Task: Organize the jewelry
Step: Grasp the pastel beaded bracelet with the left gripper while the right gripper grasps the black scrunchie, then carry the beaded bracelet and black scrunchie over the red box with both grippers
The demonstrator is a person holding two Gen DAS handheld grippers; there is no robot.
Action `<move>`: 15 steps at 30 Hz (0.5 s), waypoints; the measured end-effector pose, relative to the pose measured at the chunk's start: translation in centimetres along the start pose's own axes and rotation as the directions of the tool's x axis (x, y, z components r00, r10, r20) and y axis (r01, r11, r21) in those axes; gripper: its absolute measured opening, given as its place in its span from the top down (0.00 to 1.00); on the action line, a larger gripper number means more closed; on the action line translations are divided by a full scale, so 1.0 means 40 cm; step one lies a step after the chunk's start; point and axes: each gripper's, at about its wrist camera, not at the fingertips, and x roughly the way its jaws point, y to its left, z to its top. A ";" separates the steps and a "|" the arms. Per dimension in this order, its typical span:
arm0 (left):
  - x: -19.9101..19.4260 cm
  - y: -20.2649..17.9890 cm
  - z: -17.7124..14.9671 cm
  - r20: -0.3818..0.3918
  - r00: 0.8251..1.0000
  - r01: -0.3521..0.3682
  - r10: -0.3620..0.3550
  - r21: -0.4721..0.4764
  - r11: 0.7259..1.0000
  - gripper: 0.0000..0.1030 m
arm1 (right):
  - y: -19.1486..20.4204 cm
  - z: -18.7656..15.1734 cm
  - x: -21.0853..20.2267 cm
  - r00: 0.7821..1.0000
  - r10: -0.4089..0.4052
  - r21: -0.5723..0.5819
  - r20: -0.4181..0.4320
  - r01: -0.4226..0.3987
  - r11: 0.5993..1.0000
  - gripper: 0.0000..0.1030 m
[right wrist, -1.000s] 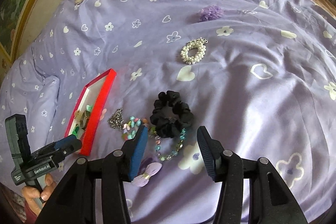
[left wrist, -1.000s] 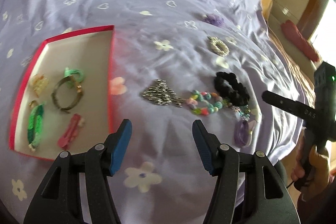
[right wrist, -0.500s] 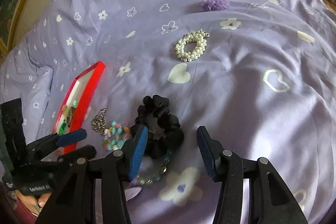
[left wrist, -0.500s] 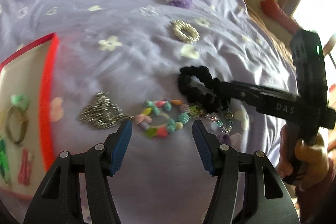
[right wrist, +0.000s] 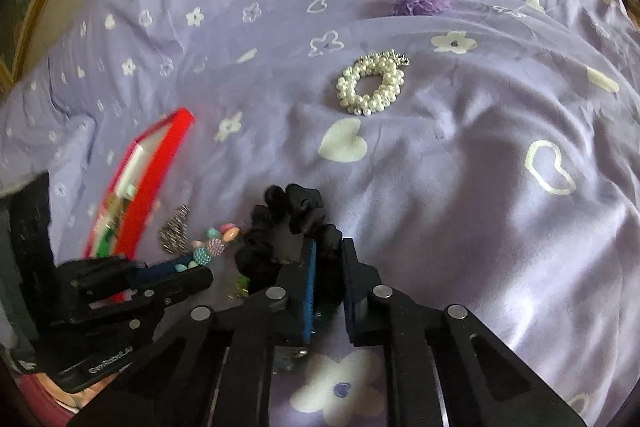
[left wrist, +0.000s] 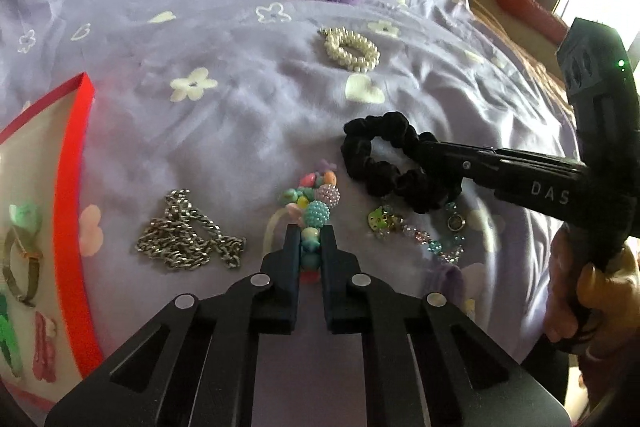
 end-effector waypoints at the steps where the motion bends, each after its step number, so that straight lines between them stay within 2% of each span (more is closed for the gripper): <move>1: -0.010 0.003 0.000 0.010 1.000 0.003 -0.003 -0.006 1.000 0.93 | 0.001 0.001 -0.013 1.000 0.008 0.007 0.016 -0.008 1.000 0.90; 7: -0.093 0.024 -0.010 0.083 0.996 0.023 -0.019 -0.045 0.999 0.93 | 0.018 0.011 -0.070 0.996 0.050 0.030 0.070 -0.053 0.998 0.91; 15: -0.197 0.074 -0.044 0.146 0.989 0.021 -0.006 -0.105 0.994 0.93 | 0.073 0.004 -0.097 0.993 0.093 0.010 0.079 -0.094 0.996 0.91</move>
